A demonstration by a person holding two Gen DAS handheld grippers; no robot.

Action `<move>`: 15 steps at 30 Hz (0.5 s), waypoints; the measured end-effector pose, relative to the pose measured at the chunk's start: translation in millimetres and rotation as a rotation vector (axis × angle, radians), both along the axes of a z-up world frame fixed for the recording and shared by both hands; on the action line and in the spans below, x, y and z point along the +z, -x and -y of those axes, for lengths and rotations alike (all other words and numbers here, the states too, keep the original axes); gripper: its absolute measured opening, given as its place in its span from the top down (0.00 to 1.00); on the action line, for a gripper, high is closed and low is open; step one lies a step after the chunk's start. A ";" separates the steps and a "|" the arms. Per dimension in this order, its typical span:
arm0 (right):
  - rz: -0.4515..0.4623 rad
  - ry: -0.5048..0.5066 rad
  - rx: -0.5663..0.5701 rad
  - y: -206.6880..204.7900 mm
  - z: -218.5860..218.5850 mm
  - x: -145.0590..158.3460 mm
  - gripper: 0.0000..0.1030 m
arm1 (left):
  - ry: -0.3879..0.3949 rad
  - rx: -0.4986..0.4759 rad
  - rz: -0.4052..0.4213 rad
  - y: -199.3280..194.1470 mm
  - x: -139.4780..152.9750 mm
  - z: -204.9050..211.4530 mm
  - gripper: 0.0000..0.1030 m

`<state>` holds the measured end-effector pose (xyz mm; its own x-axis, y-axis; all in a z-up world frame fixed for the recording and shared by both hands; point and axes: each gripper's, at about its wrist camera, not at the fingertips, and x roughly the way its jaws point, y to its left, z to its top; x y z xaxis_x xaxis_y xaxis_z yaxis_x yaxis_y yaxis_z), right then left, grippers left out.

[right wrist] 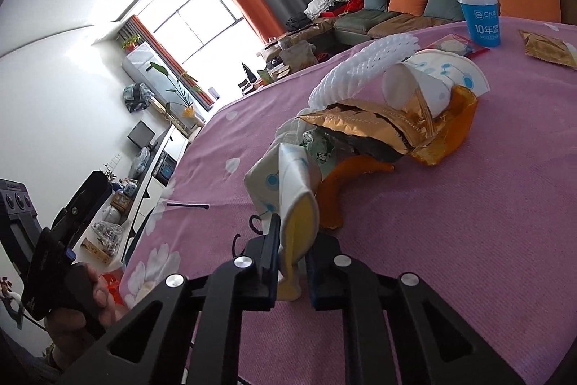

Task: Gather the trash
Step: 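Grasp the white paper cup with the right tool while the left tool grasps a tissue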

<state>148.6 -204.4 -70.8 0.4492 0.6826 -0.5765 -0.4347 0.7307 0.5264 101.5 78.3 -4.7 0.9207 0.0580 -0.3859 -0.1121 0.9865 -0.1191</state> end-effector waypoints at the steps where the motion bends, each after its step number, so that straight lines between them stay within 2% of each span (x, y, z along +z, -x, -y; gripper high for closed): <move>1: 0.007 -0.006 -0.010 2.3 4.8 2.7 0.92 | -0.004 -0.009 0.002 -2.6 1.1 2.5 0.05; 8: 0.048 -0.052 -0.077 13.4 40.3 19.0 0.93 | -0.047 -0.111 -0.029 -28.8 -3.4 36.5 0.05; 15: 0.069 -0.093 -0.149 15.6 82.3 25.1 0.93 | -0.122 -0.218 -0.110 -63.4 -20.5 75.3 0.05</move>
<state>133.0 -286.7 -45.7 0.5860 0.6542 -0.4782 -0.3625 0.7394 0.5673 164.9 3.0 -25.2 0.8695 -0.0843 -0.4867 0.0986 0.9951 0.0037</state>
